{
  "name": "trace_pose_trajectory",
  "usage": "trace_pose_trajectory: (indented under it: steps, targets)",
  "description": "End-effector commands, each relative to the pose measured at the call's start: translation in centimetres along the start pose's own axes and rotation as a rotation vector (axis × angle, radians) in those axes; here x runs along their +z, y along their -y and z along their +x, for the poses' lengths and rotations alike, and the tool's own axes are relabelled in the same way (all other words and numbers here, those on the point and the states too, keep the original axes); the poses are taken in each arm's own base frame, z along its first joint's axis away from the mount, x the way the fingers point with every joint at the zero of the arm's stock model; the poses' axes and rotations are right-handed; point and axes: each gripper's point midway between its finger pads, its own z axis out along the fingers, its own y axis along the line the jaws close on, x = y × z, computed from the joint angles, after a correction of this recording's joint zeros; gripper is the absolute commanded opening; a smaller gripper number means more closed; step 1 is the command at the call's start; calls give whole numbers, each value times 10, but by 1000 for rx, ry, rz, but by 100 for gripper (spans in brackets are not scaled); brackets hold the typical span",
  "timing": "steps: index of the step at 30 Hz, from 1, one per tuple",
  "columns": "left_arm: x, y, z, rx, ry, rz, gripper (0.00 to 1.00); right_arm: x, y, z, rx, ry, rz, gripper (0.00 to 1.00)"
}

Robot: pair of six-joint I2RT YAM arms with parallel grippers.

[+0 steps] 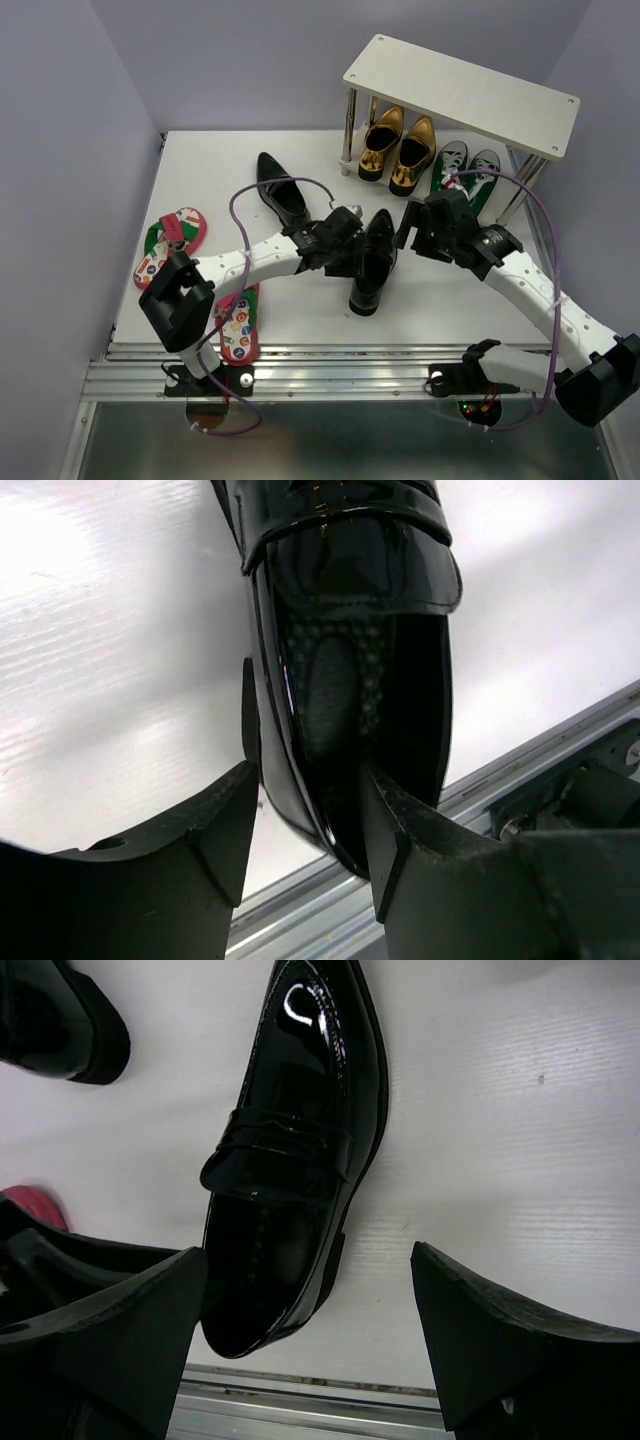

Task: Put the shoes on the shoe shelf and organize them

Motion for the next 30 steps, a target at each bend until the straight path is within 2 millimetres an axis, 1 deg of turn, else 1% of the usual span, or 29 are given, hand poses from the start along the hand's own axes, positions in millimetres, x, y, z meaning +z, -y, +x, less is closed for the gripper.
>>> trace_pose_trajectory:
  steps: [1,2,3,4,6,7,9,10,12,13,14,15,16,18,19,21,22,23,25,26,27,28,29,30]
  targets:
    - [-61,18,-40,13,141,41,56,-2,-5,16,12,-16,12,88]
    - [-69,8,-46,11,169,-6,56,0,-7,21,23,-21,17,88]
    - [-76,0,-54,3,192,-27,56,2,-13,30,7,-37,8,89]
    - [-89,-4,-62,6,226,-33,55,4,-17,36,23,-45,10,88]
    - [-105,-20,-74,-10,273,-84,55,9,-18,47,25,-54,30,89]
    - [-122,-33,-90,-34,332,-109,55,15,-20,59,26,-77,46,89]
    - [-139,-50,-102,-61,380,-143,54,21,-21,73,29,-101,57,89]
    - [-155,-65,-114,-92,435,-170,54,27,-23,79,43,-111,60,88]
    - [-172,-79,-124,-107,489,-198,54,34,-21,99,41,-156,65,88]
    - [-184,-86,-130,-118,531,-215,53,38,-21,103,62,-160,65,87]
    - [-191,-94,-135,-131,556,-235,53,40,-20,110,57,-174,70,86]
    - [-199,-98,-137,-129,576,-245,53,43,-19,121,52,-195,76,83]
    - [-202,-102,-139,-133,587,-259,52,45,-19,124,57,-201,78,81]
    - [-209,-107,-145,-141,612,-278,52,46,-22,136,39,-228,66,76]
    - [-209,-109,-146,-142,612,-283,52,47,-23,136,41,-227,65,75]
    - [-209,-110,-148,-143,619,-284,52,50,-24,141,24,-235,72,63]
    - [-206,-111,-149,-144,614,-286,51,50,-26,138,18,-228,68,54]
    - [-205,-111,-149,-145,613,-284,51,49,-30,138,5,-227,56,38]
    - [-201,-111,-150,-145,609,-281,51,49,-34,135,-14,-218,42,23]
    - [-200,-110,-151,-144,610,-275,51,48,-38,130,-19,-208,31,9]
    - [-200,-111,-151,-143,608,-276,51,47,-40,127,-32,-203,27,3]
    - [-200,-110,-152,-143,612,-273,50,46,-39,125,-43,-197,33,1]
    - [-201,-110,-153,-144,615,-273,50,42,-44,116,-61,-177,23,1]
    - [-203,-110,-153,-144,619,-274,50,40,-46,112,-77,-169,18,1]
